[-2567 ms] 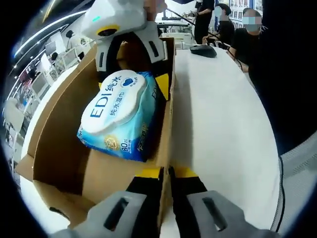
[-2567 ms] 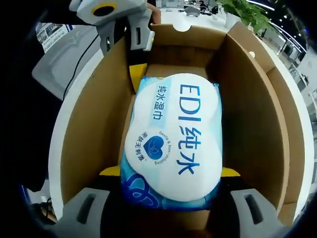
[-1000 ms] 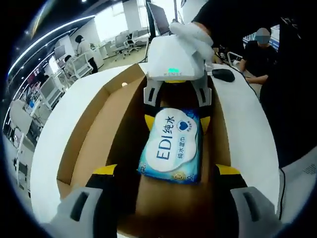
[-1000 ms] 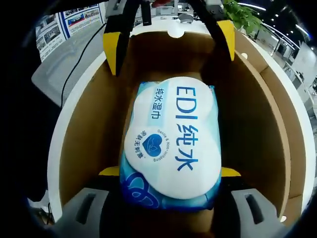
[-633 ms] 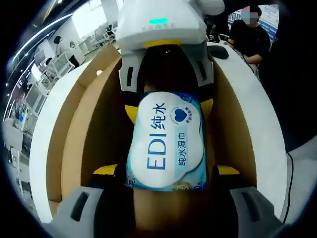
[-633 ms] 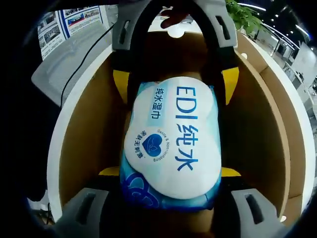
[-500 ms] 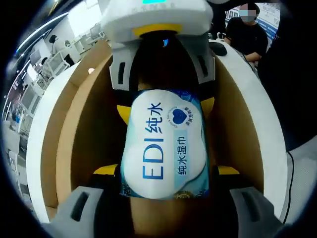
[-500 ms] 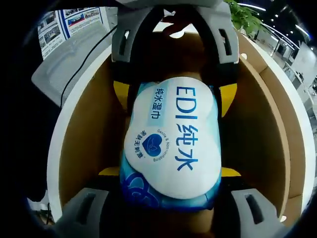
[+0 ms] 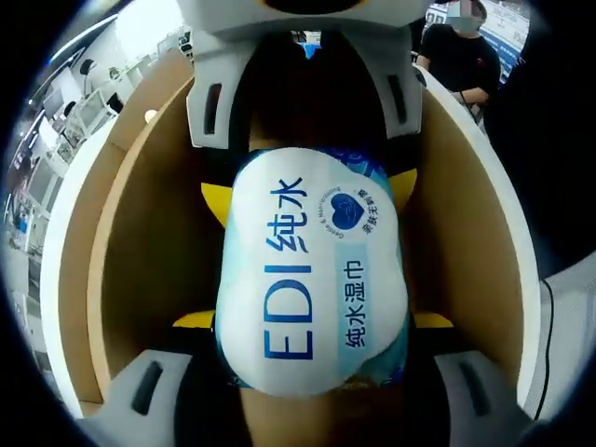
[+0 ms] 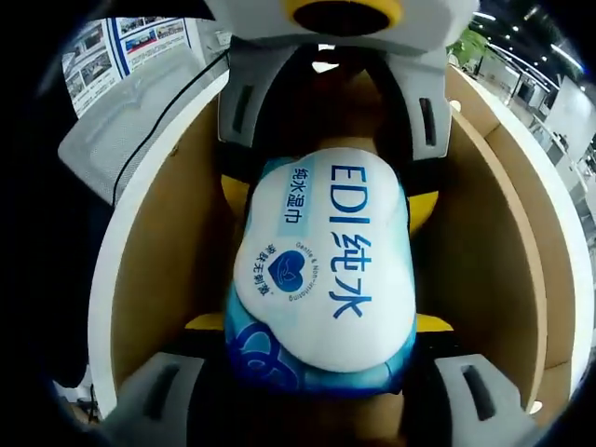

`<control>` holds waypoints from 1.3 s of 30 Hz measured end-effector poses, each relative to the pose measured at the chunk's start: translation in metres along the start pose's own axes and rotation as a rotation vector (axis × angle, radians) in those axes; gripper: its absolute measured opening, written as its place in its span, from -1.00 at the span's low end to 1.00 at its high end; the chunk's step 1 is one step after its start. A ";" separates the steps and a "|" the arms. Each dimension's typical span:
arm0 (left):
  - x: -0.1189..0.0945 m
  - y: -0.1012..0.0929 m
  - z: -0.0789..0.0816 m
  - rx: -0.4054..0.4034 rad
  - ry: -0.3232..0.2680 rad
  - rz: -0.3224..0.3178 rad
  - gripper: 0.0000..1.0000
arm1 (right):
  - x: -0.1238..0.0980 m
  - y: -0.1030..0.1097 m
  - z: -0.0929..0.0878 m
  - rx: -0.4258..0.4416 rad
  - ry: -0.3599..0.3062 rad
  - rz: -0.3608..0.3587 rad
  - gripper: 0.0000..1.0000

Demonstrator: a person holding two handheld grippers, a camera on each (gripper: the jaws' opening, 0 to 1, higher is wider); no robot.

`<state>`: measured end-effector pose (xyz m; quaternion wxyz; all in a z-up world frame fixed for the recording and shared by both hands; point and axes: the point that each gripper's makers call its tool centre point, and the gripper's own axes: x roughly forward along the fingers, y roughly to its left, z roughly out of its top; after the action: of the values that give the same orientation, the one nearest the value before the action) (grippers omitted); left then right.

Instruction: Operate the shoe box by opening the lid, removing the specified soft item, and placing it in the target area until the item is outside and the box remains undamaged.

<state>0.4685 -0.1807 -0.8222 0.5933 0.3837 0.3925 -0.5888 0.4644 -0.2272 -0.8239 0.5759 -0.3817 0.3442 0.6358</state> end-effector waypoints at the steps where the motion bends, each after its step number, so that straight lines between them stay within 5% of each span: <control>1: 0.000 0.000 0.000 0.000 -0.001 0.000 0.60 | 0.000 0.000 0.000 0.001 -0.001 0.000 0.43; 26: -0.004 -0.008 0.009 0.006 -0.061 0.020 0.36 | -0.002 0.000 0.001 0.002 -0.001 -0.020 0.41; 39: -0.025 -0.014 0.016 -0.015 -0.056 0.055 0.35 | -0.019 0.001 0.014 -0.022 0.004 -0.053 0.36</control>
<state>0.4548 -0.1854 -0.7927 0.6231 0.3732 0.3693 -0.5797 0.4633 -0.2239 -0.8005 0.5877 -0.3979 0.3282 0.6234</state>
